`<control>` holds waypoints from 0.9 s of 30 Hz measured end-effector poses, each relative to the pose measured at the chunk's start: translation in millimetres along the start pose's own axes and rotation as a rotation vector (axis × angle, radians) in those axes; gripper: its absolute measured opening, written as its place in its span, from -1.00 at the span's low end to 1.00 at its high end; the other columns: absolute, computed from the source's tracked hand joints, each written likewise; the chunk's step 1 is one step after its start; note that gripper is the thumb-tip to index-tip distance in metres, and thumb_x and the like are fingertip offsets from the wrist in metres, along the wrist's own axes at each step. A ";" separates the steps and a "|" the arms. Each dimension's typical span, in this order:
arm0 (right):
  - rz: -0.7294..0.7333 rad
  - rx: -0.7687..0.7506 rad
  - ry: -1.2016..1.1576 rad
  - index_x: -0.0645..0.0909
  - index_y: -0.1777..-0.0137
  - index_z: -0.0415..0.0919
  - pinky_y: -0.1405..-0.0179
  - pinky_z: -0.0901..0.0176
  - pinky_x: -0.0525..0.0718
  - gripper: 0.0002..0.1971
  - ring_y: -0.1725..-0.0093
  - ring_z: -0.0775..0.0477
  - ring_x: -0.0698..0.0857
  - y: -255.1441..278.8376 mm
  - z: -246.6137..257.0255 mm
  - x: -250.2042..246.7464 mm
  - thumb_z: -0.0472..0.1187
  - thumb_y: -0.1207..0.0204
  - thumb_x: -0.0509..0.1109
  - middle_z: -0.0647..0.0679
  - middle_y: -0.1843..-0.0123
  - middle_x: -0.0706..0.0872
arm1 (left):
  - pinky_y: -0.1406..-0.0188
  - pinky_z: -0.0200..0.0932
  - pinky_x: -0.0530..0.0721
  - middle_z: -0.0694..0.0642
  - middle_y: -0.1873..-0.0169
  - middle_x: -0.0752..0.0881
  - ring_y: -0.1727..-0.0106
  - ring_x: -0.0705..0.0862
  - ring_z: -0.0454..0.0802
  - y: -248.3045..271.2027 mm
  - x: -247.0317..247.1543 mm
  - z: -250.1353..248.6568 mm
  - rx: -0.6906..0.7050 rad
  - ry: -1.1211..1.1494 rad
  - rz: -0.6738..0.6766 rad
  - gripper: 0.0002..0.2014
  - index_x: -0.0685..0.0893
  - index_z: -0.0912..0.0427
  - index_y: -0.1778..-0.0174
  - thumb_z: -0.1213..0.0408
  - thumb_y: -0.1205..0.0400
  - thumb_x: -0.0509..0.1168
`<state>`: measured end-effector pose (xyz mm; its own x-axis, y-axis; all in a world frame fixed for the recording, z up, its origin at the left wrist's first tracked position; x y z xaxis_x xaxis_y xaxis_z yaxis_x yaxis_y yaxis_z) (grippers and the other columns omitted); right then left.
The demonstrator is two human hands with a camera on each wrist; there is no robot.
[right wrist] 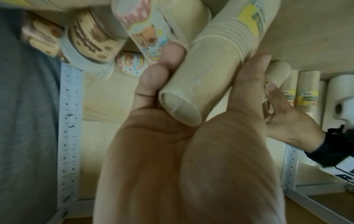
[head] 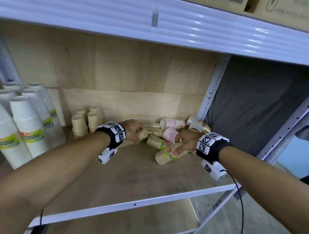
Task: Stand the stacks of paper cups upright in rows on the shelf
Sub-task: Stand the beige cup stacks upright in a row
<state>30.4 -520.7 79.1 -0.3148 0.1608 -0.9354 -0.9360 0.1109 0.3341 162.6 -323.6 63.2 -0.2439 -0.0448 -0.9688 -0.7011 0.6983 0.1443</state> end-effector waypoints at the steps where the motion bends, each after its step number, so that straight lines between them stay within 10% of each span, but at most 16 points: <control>1: -0.005 -0.007 0.007 0.61 -0.33 -0.08 0.10 0.24 0.56 -0.37 -0.13 -0.03 0.66 -1.1 6.6 -4.2 0.21 -0.32 0.58 -0.01 -0.18 0.68 | -0.08 -0.06 0.67 0.03 -0.17 0.68 -0.11 0.66 0.05 2.8 -5.0 1.6 -0.007 0.022 -0.019 -0.34 0.57 0.04 -0.37 -0.01 -0.36 0.57; 6: -0.023 -0.048 0.001 0.63 -0.33 -0.10 0.26 0.33 0.49 -0.46 0.06 0.08 0.61 -15.2 38.1 -21.3 0.05 -0.38 0.60 0.01 -0.12 0.70 | 0.13 -0.04 0.69 0.01 0.16 0.70 0.12 0.70 0.07 17.3 -25.5 10.6 -0.036 0.127 -0.100 -0.61 0.60 0.07 -0.04 0.05 -0.40 0.55; 16: -0.123 -0.174 -0.008 0.59 -0.32 -0.11 0.12 0.19 0.54 -0.47 -0.06 -0.05 0.61 -44.5 107.2 -40.6 -0.03 -0.36 0.61 -0.06 -0.24 0.60 | 0.37 -0.21 0.53 0.01 0.20 0.69 0.17 0.68 -0.02 42.1 -40.5 27.8 -0.105 0.279 -0.162 -0.65 0.62 0.11 -0.02 0.12 -0.42 0.57; 22: -0.147 -0.216 0.003 0.55 -0.35 -0.16 0.38 0.23 0.45 -0.46 0.13 -0.01 0.57 -55.6 135.4 -40.5 -0.12 -0.38 0.60 -0.06 -0.07 0.60 | 0.06 -0.09 0.71 0.06 0.08 0.75 0.04 0.73 0.01 51.3 -37.7 39.9 -0.158 0.364 -0.205 -0.59 0.64 0.12 -0.08 0.16 -0.39 0.60; 27: -0.157 -0.224 0.037 0.55 -0.39 -0.16 0.13 0.22 0.47 -0.47 -0.20 -0.13 0.63 -59.1 149.7 -37.8 -0.15 -0.42 0.58 -0.10 -0.26 0.58 | 0.06 -0.08 0.71 0.03 0.07 0.73 0.02 0.71 0.00 54.8 -32.0 49.4 -0.190 0.399 -0.220 -0.60 0.63 0.08 -0.08 0.15 -0.39 0.59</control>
<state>121.2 -386.6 112.0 -0.1653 0.1219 -0.9787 -0.9839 -0.0884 0.1551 165.0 -248.6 92.2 -0.2883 -0.4726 -0.8328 -0.8656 0.5004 0.0157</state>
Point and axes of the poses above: each hand's wrist, its own y-axis away from the middle knuckle, its own x-axis out of the palm, z = x × y, the point moved 5 cm from there along -y, towards the middle knuckle
